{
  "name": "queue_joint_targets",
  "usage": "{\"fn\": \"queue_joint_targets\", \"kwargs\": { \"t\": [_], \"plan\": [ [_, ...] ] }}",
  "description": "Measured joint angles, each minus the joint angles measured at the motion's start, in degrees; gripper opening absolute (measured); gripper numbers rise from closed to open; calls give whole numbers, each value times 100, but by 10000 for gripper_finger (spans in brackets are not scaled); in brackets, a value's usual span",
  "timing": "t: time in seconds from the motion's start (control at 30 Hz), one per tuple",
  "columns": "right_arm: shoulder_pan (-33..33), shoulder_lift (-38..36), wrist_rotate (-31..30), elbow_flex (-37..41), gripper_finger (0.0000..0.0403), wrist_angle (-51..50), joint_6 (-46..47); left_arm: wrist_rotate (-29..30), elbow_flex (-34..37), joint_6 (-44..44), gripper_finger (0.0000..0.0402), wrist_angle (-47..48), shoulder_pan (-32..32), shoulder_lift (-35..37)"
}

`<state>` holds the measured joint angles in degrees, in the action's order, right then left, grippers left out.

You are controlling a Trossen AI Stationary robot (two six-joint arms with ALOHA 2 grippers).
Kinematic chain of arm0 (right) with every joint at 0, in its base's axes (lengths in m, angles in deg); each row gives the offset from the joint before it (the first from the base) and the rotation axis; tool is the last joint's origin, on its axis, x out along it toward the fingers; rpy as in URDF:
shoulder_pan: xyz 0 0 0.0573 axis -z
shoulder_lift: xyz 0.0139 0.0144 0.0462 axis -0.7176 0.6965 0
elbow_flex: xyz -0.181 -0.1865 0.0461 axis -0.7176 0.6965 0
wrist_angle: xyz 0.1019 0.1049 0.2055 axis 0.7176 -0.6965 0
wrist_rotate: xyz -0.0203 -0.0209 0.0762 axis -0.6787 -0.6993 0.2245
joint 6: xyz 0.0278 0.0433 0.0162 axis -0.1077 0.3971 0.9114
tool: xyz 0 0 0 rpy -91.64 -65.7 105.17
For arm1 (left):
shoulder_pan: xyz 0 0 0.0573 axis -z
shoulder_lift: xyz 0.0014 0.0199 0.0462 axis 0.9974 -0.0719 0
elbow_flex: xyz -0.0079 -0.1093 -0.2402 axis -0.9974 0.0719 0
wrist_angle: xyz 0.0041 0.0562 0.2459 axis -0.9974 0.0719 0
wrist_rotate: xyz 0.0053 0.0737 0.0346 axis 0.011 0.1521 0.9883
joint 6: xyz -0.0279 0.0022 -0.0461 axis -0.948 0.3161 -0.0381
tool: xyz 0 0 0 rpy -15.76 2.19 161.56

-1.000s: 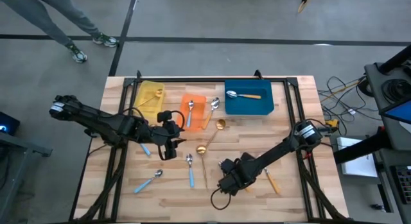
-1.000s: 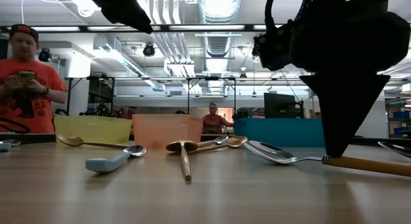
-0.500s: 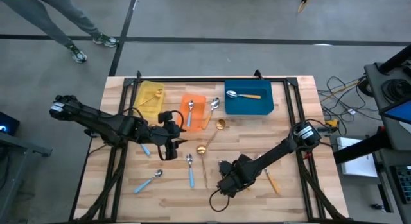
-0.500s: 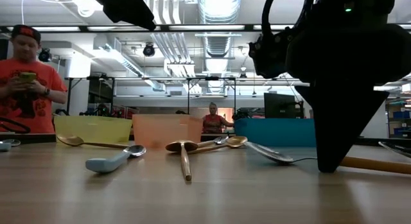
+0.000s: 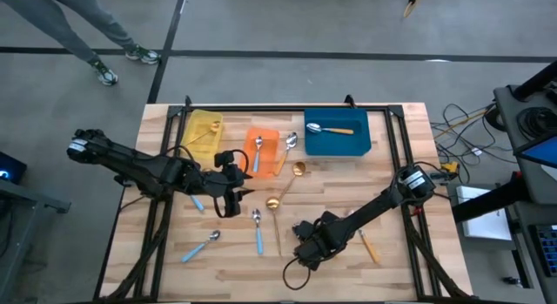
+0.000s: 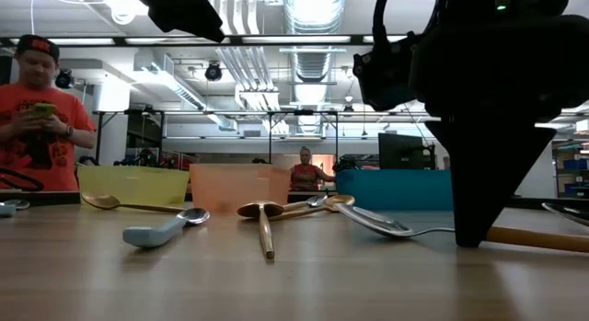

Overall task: Sort silverware by color (type)
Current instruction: Put the yellow spoon into the blue bin

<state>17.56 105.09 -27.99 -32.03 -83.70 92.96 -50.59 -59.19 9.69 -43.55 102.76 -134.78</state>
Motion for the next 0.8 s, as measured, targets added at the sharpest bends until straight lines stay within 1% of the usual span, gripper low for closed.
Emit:
{"fn": "queue_joint_targets", "kwargs": {
  "t": [0.07,0.37,0.47,0.6,0.8],
  "plan": [
    [0,0,0,2,31,27,-39,0,0,0,168,1,0,0],
    [11,-9,-13,-91,31,-47,-177,7,0,55,168,6,0,0],
    [18,-8,-17,-259,31,-291,-250,11,0,202,168,-10,10,0],
    [59,4,-186,-587,31,-661,-443,10,11,541,168,-239,35,0],
    [250,-3,-189,-1110,32,-1359,-898,10,22,890,168,-386,35,0]
  ]
}}
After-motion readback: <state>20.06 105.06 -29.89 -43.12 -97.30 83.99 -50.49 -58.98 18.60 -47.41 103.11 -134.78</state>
